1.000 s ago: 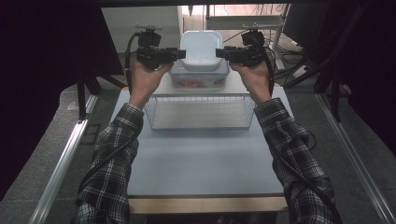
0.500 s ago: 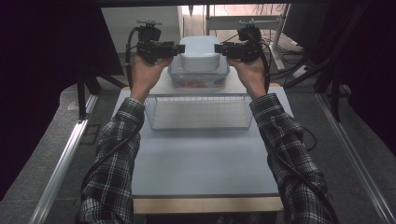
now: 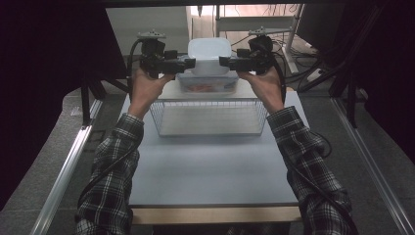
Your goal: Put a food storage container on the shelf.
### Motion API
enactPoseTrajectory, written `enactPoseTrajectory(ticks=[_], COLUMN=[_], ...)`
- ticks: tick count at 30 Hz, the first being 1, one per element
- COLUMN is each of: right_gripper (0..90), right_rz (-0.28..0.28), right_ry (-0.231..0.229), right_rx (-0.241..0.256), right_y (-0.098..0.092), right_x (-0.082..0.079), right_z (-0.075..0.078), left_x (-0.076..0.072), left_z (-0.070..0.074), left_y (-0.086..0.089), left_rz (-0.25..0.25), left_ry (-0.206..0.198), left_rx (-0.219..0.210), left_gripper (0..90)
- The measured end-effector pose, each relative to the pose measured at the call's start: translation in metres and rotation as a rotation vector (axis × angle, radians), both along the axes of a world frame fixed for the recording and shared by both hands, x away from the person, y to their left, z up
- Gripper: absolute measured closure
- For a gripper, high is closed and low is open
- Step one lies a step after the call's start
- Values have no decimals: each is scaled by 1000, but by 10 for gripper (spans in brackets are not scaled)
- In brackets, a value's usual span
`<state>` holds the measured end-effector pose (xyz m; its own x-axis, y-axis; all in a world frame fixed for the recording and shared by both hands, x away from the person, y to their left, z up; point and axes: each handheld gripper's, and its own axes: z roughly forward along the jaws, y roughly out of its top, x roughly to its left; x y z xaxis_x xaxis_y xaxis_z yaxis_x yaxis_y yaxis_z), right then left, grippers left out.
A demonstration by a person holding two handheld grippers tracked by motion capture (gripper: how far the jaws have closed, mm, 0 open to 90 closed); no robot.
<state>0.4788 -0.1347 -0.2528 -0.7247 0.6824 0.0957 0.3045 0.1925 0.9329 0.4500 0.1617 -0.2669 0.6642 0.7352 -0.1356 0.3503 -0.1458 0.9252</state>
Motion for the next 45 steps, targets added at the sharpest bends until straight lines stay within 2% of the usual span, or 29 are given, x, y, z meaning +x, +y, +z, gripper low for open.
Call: enactPoseTrajectory(ticks=[6, 9, 17, 22, 29, 35, 45], right_gripper=[110, 84, 70, 69, 69, 69, 69], right_rz=[19, 33, 68, 77, 87, 107, 126], right_ry=[-16, -36, -51, -55, -47, -48, -39], right_rx=[-11, -35, -59, -75, -84, -68, -54], right_y=[-5, -7, -7, -7, -11, -17, -23], right_x=[-6, -12, -25, -31, -42, -54, -66], right_z=[-7, -11, -22, -29, -41, -49, -67], left_x=[-9, -15, -27, -36, -47, -58, -70], left_z=[-10, -15, -23, -31, -44, -55, -77], left_y=[-2, -4, -7, -7, -8, -7, -4], left_rz=[-37, -51, -68, -73, -95, -101, -105], left_ry=[-6, -25, -60, -82, -85, -94, -79], left_rx=[10, 16, 42, 34, 32, 23, 12], left_gripper=[78, 66, 44, 44, 41, 49, 55])
